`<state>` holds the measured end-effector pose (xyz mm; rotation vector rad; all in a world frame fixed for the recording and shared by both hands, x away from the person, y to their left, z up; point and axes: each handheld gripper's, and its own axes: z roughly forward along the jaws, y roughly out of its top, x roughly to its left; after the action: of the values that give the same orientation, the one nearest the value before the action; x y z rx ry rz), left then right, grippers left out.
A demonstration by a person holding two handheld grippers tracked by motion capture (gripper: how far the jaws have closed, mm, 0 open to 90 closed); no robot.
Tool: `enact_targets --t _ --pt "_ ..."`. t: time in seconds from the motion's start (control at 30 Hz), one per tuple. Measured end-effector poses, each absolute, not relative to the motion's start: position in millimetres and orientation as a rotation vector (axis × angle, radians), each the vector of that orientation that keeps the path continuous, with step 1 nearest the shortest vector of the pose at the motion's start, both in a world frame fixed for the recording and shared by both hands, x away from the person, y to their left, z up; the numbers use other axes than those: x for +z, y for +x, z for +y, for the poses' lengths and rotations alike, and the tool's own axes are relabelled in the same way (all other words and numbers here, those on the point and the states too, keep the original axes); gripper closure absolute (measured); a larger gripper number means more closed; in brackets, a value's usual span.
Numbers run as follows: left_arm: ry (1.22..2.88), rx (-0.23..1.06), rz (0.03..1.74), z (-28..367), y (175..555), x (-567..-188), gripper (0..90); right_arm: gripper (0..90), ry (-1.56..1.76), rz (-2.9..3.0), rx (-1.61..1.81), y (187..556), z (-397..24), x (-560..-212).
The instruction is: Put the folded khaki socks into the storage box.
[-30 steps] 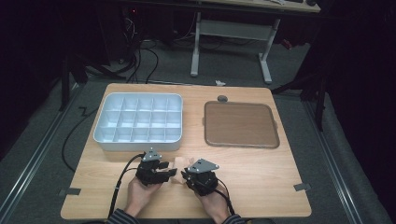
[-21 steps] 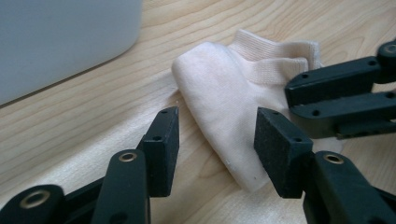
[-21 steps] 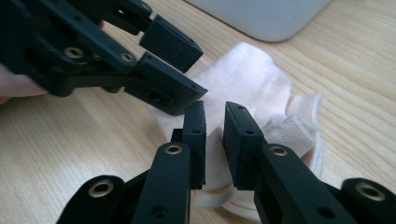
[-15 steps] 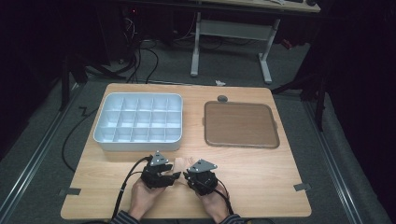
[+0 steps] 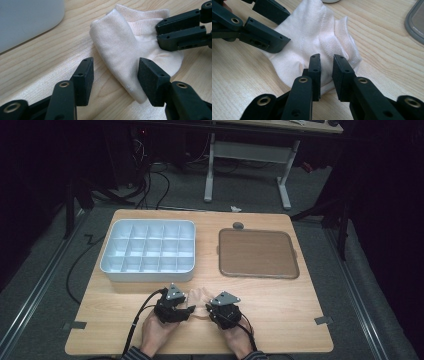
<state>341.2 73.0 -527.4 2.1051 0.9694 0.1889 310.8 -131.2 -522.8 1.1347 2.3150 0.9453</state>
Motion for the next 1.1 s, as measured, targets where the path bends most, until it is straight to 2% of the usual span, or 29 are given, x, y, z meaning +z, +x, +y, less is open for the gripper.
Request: enact_targets --t 0.3,0.5,0.7,0.9,1.1 --pt "2.105 0.189 0.991 72.3 340.9 -526.5 44.4 75.9 1.151 2.314 0.969 311.3 -132.6 -522.3" --pt "2.066 0.130 1.023 74.1 340.9 -526.3 43.7 74.9 1.146 2.326 0.974 312.7 -133.3 -521.4" --pt "2.080 0.158 0.984 83.9 337.4 -515.9 43.9 72.7 1.145 2.312 1.013 314.6 -135.9 -519.6" --pt "2.044 0.166 0.984 92.8 349.3 -503.0 44.2 75.9 1.133 2.293 1.043 310.2 -134.7 -509.8" --pt "2.024 0.116 1.007 90.2 369.4 -501.7 44.5 81.7 1.116 2.302 1.100 305.5 -128.2 -501.3"
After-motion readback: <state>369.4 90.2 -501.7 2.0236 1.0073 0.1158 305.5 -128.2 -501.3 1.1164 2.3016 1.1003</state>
